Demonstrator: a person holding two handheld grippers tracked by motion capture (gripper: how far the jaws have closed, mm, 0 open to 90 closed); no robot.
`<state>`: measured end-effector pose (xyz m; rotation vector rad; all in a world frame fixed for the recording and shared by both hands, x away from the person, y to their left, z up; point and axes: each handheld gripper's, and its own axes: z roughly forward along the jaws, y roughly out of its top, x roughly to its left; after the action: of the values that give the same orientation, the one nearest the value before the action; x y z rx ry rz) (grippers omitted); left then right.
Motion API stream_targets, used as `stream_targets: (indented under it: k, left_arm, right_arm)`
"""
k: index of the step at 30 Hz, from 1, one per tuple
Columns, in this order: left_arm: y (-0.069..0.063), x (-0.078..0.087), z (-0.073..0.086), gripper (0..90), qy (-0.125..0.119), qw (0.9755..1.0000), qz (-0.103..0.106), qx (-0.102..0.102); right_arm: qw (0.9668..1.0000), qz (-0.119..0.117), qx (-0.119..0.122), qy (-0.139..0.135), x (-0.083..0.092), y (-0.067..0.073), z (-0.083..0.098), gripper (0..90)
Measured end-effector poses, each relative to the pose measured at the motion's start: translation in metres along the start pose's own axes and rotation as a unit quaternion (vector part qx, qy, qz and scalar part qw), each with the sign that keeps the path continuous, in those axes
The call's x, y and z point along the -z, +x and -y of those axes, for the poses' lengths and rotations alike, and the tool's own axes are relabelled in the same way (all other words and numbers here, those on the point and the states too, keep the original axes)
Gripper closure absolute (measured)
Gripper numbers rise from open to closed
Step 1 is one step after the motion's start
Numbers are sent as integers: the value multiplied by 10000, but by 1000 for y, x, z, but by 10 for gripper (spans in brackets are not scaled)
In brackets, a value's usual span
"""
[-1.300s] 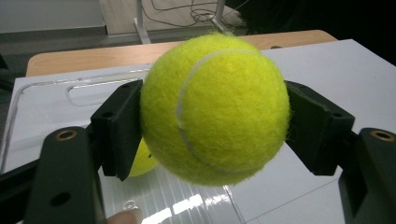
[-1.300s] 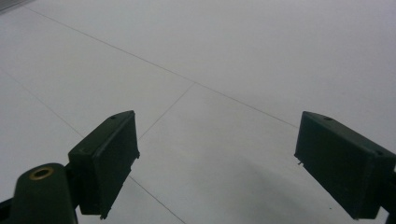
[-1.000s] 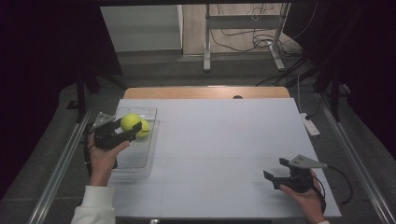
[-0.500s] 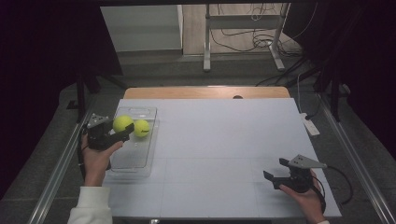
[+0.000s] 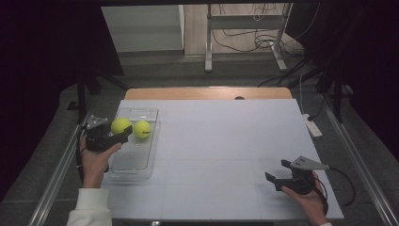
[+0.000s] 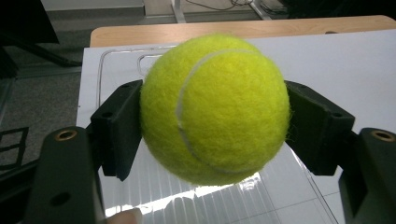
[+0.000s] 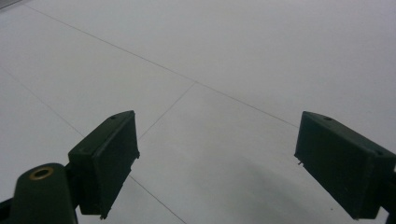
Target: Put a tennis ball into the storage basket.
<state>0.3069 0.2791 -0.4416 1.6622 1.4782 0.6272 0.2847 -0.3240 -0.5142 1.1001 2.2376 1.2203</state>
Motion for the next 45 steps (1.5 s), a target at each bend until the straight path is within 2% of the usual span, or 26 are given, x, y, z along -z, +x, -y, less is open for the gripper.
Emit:
stream_targets:
  k: [15,24,31,37,45]
  left_arm:
    - [4,-10,5,269,388,9992,-101,-34]
    - [9,-17,11,269,727,9972,-152,-25]
    - [10,-20,12,269,876,9961,-134,-35]
    - [11,-24,14,268,1110,9937,-163,-48]
    - [11,-27,16,267,1249,9920,-161,-71]
  right_arm:
    - [10000,-11,7,9,0,0,0,133]
    - [10000,-7,13,8,-1,0,0,133]
    - [10000,-7,9,8,-1,0,0,133]
    - [10000,-10,3,11,-1,0,0,133]
    - [10000,-13,5,10,-1,0,0,133]
